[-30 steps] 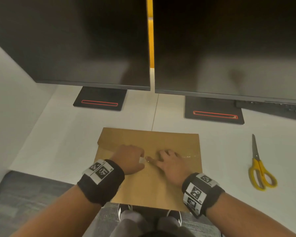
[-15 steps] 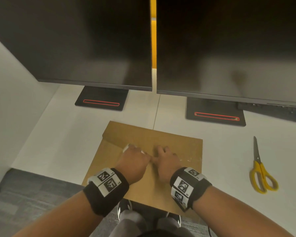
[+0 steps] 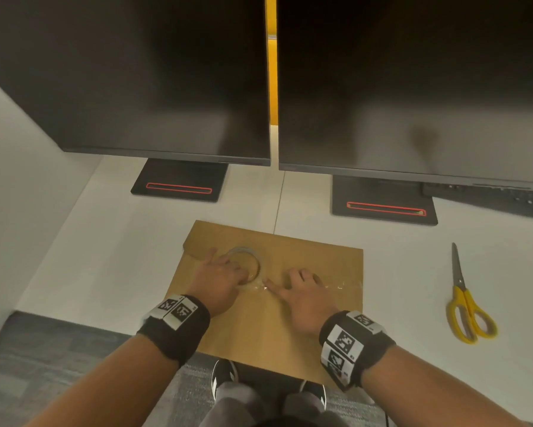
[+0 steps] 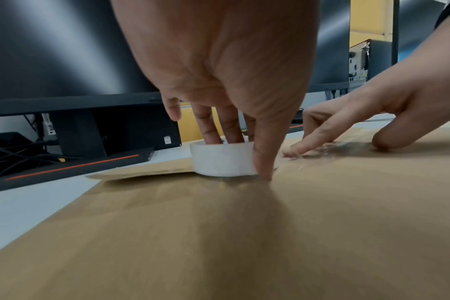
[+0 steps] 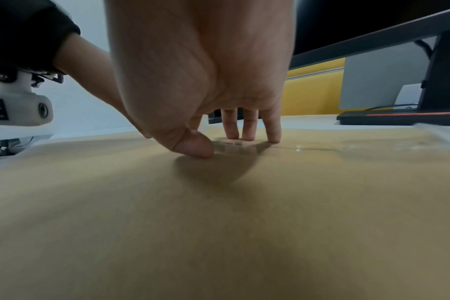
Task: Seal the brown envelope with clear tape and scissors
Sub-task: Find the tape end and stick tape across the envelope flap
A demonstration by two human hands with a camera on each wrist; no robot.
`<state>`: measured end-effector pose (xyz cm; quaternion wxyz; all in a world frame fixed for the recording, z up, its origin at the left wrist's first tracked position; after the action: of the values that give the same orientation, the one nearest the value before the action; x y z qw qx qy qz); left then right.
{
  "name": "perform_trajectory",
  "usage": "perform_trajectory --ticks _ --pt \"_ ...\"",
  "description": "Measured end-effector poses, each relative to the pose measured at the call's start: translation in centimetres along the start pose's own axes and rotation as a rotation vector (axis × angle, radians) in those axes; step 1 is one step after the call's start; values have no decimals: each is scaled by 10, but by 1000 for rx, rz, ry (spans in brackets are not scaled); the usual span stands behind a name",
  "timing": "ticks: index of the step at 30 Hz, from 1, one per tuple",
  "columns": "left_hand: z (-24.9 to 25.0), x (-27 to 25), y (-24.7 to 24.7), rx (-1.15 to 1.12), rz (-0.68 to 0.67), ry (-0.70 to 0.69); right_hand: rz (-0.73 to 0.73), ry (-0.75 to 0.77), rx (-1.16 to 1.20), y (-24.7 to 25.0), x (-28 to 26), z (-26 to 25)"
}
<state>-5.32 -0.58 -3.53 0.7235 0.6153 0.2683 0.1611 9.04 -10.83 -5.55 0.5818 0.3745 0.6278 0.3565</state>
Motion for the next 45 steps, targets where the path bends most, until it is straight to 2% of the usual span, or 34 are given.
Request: perform_trajectory --ticks 3,5,8,10,12,15,19,22,23,25,30,36,38,40,42,44,45 --pt "2 3 -6 -46 -134 65 25 13 4 -4 -4 1" --pt "9 6 -8 -134 -124 87 57 22 -6 -8 -5 0" --pt "32 15 -4 -123 5 -27 125 19 14 -14 -4 0" --pt "48 22 -6 -54 -65 -98 164 19 69 -18 -4 1" --pt "55 29 -12 -14 -122 -104 239 38 106 -16 -4 5" --pt "55 33 -14 -26 -54 -134 245 43 135 -20 -6 19" --pt "50 39 -23 149 -125 -117 222 -71 195 -28 -18 40" --pt "54 42 -26 196 -162 -95 308 -182 263 -38 -28 62" --pt "57 43 -20 219 -151 -100 308 -205 266 -41 -30 67" --pt "61 45 -11 244 -214 -93 302 -204 242 -43 -33 73" --pt "79 63 10 337 -259 -155 179 -146 276 -45 -32 73" --pt "86 87 18 125 -285 -239 181 -217 238 -43 -46 85" --pt "82 96 15 91 -340 -244 206 -182 214 -42 -49 85" --pt "82 105 15 68 -389 -245 135 -171 250 -49 -50 90" --pt "87 113 19 79 -381 -282 135 -177 257 -41 -55 95" --pt "93 118 20 115 -388 -313 58 -215 287 -52 -60 103" --pt "95 120 20 139 -410 -308 76 -220 255 -57 -61 106"
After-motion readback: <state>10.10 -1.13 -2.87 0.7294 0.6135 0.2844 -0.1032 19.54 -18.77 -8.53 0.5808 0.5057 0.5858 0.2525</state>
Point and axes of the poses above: each hand's wrist, its own x-axis towards the middle knuckle, its own y-axis out of the back of the hand, z = x × y, the point moved 4 cm from there along x, towards the middle knuckle, and after that the axes turned 6 degrees about -x, right-handed, at the moved point
